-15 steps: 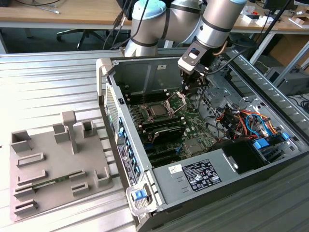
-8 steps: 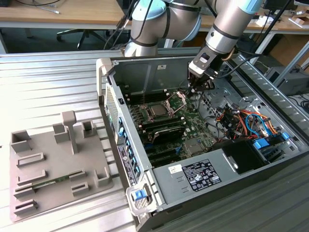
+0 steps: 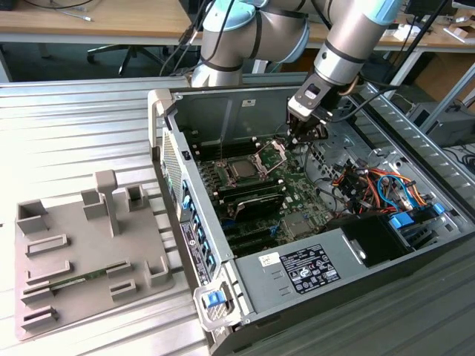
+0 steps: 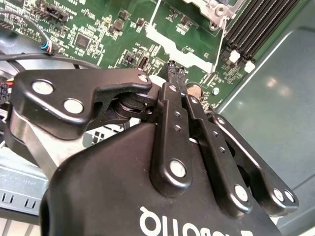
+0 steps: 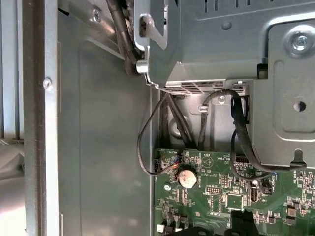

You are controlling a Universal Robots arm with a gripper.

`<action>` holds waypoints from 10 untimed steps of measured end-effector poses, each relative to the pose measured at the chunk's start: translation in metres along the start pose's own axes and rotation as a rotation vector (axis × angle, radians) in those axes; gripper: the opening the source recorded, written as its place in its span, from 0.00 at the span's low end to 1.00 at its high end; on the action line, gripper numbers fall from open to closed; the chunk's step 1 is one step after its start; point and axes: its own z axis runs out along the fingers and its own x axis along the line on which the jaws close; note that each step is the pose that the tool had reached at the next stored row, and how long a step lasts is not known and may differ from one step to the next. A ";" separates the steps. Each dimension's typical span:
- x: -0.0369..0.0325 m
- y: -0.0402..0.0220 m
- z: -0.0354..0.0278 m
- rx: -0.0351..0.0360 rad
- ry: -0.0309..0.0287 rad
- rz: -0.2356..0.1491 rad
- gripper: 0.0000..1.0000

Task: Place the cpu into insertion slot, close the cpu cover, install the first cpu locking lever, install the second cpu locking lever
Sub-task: 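Close the cpu cover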

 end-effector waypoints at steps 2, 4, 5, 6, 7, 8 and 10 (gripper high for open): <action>0.0000 -0.0060 0.0008 0.0000 -0.0001 0.000 0.11; 0.0000 -0.0109 0.0014 0.0000 -0.0001 0.000 0.11; 0.0000 -0.0122 0.0015 0.0000 0.0000 0.000 0.11; 0.0000 -0.0131 0.0016 0.0000 -0.0001 0.000 0.11; 0.0000 -0.0137 0.0017 0.0000 -0.0001 0.000 0.11; 0.0000 -0.0145 0.0018 0.0000 -0.0001 0.000 0.11; 0.0000 -0.0152 0.0020 0.0000 -0.0001 0.000 0.11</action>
